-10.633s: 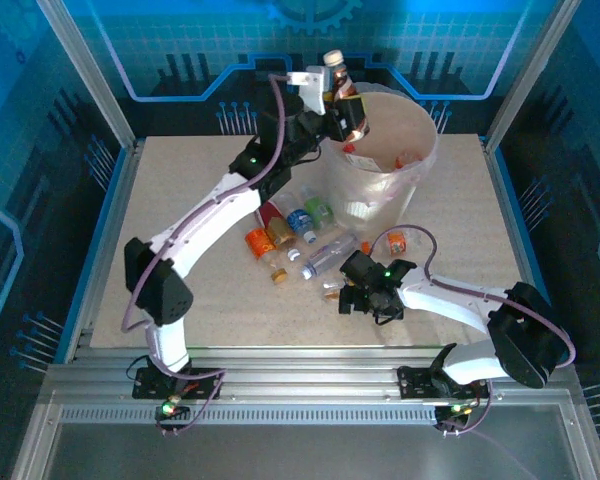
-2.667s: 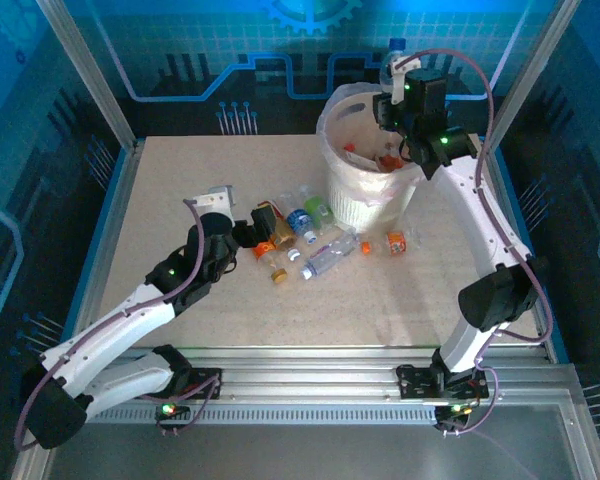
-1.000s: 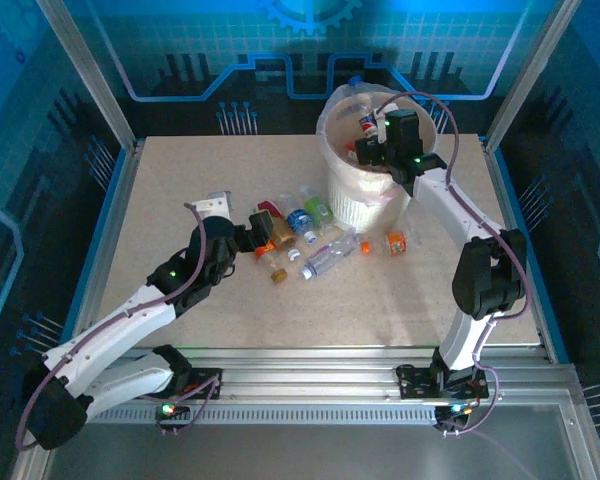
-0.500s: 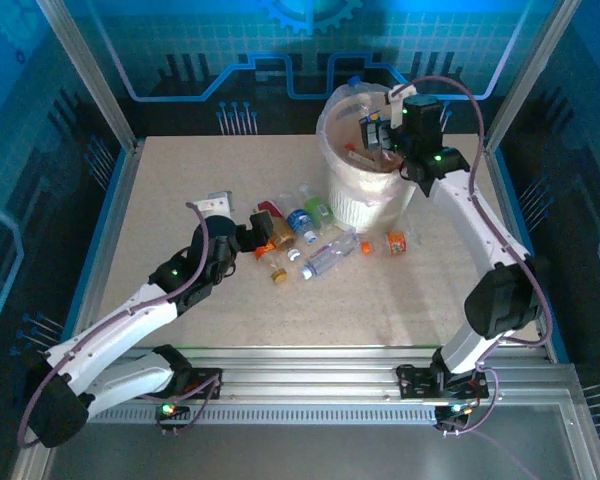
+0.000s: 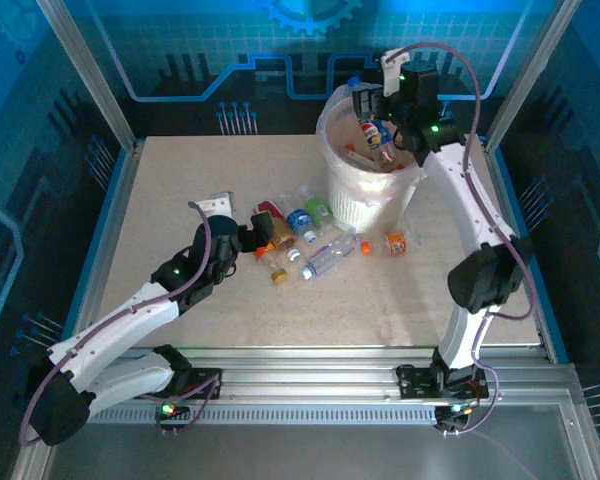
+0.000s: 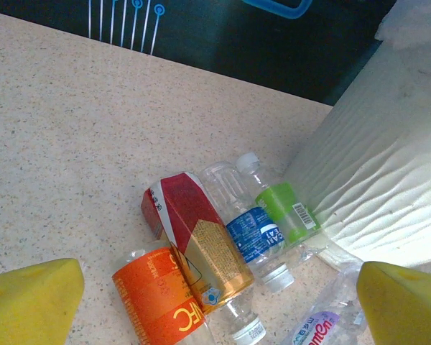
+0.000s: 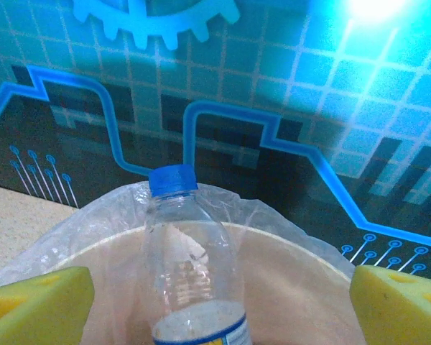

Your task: Put the plastic bottles in the bin

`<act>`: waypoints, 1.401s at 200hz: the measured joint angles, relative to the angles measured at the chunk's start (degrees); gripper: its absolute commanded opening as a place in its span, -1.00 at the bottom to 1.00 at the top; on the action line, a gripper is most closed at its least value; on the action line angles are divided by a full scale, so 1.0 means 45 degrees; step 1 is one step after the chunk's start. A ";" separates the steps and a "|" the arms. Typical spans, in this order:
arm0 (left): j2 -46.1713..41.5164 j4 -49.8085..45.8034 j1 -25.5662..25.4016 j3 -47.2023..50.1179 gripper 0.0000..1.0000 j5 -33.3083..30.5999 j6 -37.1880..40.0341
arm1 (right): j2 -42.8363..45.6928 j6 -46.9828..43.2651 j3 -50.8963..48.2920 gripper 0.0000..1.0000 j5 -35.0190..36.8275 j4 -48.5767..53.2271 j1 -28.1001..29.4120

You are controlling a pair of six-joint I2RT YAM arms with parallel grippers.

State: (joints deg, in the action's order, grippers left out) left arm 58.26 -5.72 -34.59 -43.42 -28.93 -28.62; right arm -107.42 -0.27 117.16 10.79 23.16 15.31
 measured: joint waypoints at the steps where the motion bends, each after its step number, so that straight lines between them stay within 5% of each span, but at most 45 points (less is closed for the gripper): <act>1: 0.0000 0.0000 0.0000 0.0000 0.98 0.0000 0.0000 | -0.0044 -0.0010 0.0049 0.85 0.0000 0.0019 0.0000; 50: 0.0102 0.0000 0.0083 0.0000 0.98 0.0000 0.0005 | -0.2166 -0.0335 0.2346 0.77 -0.0087 0.1506 0.0000; 144: 0.0306 0.0010 0.0165 0.0000 0.98 -0.0005 0.0005 | -0.2871 -0.0957 0.3079 0.63 -0.0175 0.2385 0.0000; 169: 0.0306 0.0010 0.0175 0.0000 0.98 0.0000 0.0000 | -0.3269 -0.1141 0.3439 0.51 -0.0175 0.2603 0.0010; 204: 0.0306 0.0005 0.0189 0.0000 0.98 0.0000 -0.0005 | -0.3546 -0.1457 0.3740 0.08 -0.0136 0.2992 0.0068; 280: 0.0306 0.0019 0.0214 0.0015 0.98 0.0000 0.0000 | -0.2409 -0.2186 0.2370 -0.08 -0.0126 0.2244 0.0311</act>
State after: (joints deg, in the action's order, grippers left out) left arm 59.64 -5.63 -33.63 -43.35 -28.93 -28.62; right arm -118.26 -10.11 127.83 10.22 33.26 16.71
